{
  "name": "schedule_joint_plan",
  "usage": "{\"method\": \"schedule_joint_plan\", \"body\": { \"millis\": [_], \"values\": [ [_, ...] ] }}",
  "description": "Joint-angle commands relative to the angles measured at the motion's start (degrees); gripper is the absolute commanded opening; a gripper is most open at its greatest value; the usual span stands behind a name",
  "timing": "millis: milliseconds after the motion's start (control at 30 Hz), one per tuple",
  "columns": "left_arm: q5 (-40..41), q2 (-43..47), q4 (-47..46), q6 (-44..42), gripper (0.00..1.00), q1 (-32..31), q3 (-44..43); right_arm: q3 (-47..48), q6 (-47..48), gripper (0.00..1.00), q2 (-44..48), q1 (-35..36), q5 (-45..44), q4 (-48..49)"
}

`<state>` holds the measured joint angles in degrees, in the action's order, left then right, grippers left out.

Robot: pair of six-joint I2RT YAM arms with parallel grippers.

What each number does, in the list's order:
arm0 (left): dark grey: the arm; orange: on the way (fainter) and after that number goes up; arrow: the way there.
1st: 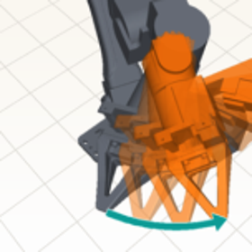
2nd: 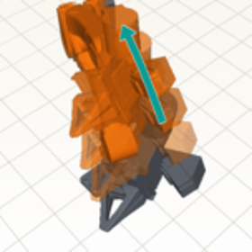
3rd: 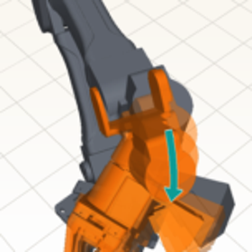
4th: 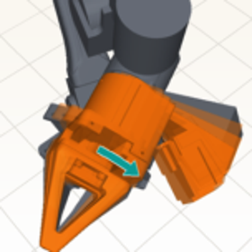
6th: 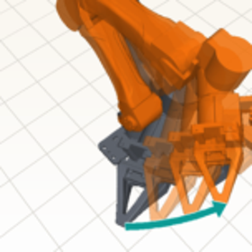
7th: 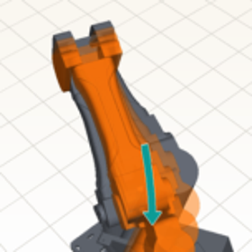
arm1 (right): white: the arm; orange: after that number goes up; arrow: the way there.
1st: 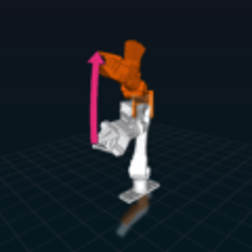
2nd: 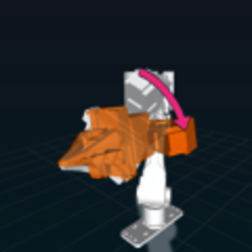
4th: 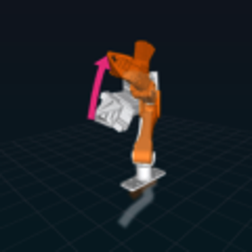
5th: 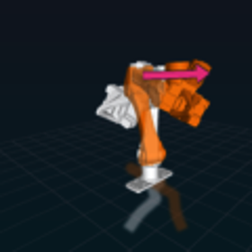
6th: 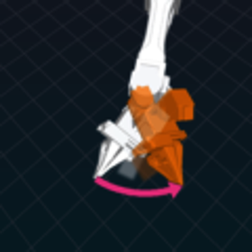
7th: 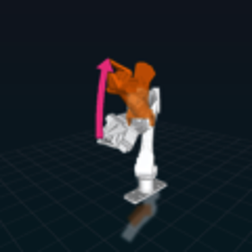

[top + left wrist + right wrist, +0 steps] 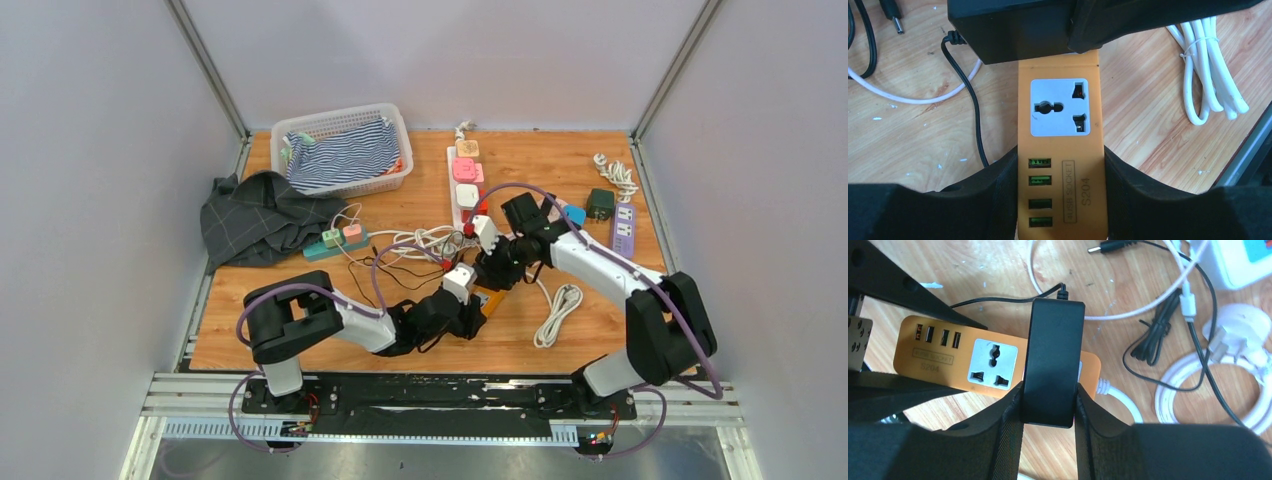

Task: Pull the plug off the socket
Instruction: Remove the plug from the socket.

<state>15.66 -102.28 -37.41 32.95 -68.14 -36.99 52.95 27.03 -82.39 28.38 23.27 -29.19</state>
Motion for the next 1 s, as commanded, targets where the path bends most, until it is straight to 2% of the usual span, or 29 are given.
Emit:
{"method": "schedule_joint_plan", "body": {
  "millis": [0,33,133,167,200,267,367,433,533,600,667,733,767,900,967],
  "values": [
    [-0.6,-3.8,10.5,-0.6,0.0,0.4,2.3,3.1,7.0,0.0,-4.4,1.6,32.2,-15.9],
    [-0.7,-3.8,10.5,-0.7,0.0,0.4,2.4,3.0,4.7,0.0,-4.4,1.7,25.6,-13.2],
    [-0.3,-3.4,10.5,-0.2,0.0,0.4,2.9,-0.1,-5.3,0.0,-3.0,-0.8,-3.3,-2.5],
    [-0.1,-3.1,10.5,-0.1,0.0,0.4,3.1,0.2,-6.3,0.0,-2.9,-3.6,-4.6,-2.2],
    [0.2,-2.9,10.5,0.1,0.0,0.4,3.3,0.5,-6.6,0.0,-2.4,-6.7,0.1,-2.7],
    [0.6,-2.8,10.5,0.4,0.0,0.4,3.5,0.3,-4.5,0.0,-1.0,-11.7,16.6,-4.9],
    [-0.5,-3.0,10.5,0.0,0.0,0.4,3.1,-0.7,0.3,0.0,1.3,-11.6,30.9,-8.3],
    [-2.4,-3.0,10.5,-0.6,0.0,0.5,2.6,-1.0,2.1,0.0,2.4,-8.6,30.4,-8.9],
    [-3.8,-2.4,10.5,-0.9,0.0,0.4,2.4,-2.4,-0.6,0.0,3.3,-2.7,15.1,-3.8],
    [-4.0,-2.0,10.5,-0.9,0.0,0.4,2.6,-2.0,-2.1,0.0,2.3,-1.7,10.8,-2.6],
    [-4.1,-2.0,10.5,-0.9,0.0,0.4,2.6,-0.7,-2.9,0.0,1.5,-1.8,14.3,-3.6],
    [-4.8,-2.8,10.5,-1.2,0.0,0.3,2.0,0.4,-1.1,0.0,1.5,-1.6,24.6,-6.6],
    [-5.4,-3.2,10.6,-1.3,0.0,0.3,1.7,0.4,-0.8,0.0,2.5,-0.9,26.3,-6.8],
    [-6.5,-4.1,10.6,-1.6,0.0,0.4,0.9,-2.4,-1.7,0.0,8.4,0.2,24.6,-2.4],
    [-6.4,-4.1,10.6,-1.7,0.0,0.3,1.0,-3.4,-2.1,0.0,10.1,0.1,27.6,-1.3]
  ]
}}
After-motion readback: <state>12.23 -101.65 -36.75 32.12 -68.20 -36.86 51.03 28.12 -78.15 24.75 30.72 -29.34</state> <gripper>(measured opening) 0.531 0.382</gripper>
